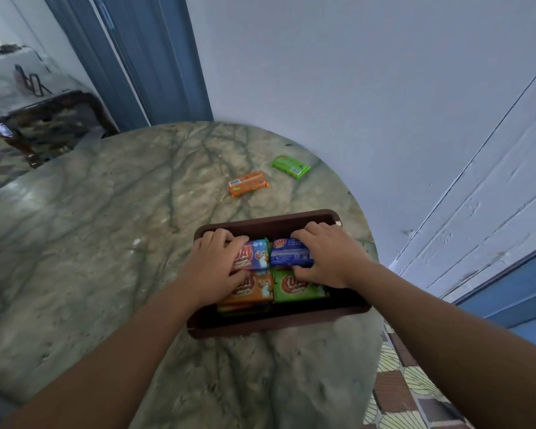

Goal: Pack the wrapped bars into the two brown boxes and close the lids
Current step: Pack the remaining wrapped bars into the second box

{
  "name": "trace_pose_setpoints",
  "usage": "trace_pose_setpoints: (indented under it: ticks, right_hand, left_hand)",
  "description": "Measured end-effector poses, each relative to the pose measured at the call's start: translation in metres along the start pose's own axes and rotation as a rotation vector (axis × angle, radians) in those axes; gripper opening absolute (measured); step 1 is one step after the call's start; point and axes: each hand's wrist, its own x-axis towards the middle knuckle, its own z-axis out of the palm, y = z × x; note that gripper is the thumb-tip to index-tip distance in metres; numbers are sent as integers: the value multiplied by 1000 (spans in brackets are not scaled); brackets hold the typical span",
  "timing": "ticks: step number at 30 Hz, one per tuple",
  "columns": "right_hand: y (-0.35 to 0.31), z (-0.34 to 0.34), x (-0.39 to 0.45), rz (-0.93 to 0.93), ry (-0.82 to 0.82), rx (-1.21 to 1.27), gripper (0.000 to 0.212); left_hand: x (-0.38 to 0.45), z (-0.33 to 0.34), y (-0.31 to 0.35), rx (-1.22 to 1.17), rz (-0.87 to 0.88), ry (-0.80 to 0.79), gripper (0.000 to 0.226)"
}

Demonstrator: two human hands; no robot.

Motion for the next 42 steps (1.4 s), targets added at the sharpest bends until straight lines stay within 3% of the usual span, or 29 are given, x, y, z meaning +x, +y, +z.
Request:
trace_pose_setpoints:
  ticks: [4, 7, 11, 18, 25, 31, 37, 42]
  right_hand:
    - [2, 2, 2, 9, -12, 18, 79]
    - [3, 2, 0, -13, 10, 80, 62]
    - [3, -3, 0, 19, 32, 236, 46]
    - [2, -6, 1, 98, 83, 349, 40]
    - [-4, -13, 6, 127, -63, 262, 47]
    - [-3, -13, 5, 126, -24, 315, 29]
    - [-2, -9, 10, 118, -39, 208, 37]
    - [1, -3, 5, 81, 5, 190, 74]
  left_hand:
    - [-2, 4, 3, -16, -3, 84, 51]
    - [-3, 5, 3, -6, -6, 101, 45]
    - [-2, 4, 3, -4, -20, 104, 44]
    - [-1, 4, 3, 6, -37, 111, 44]
    - [-2, 4, 5, 8, -44, 101, 46]
    - [-3, 3, 5, -25, -55, 108, 44]
    - [-3, 4, 5, -10, -51, 96, 45]
    - [-4, 3, 6, -1, -44, 95, 45]
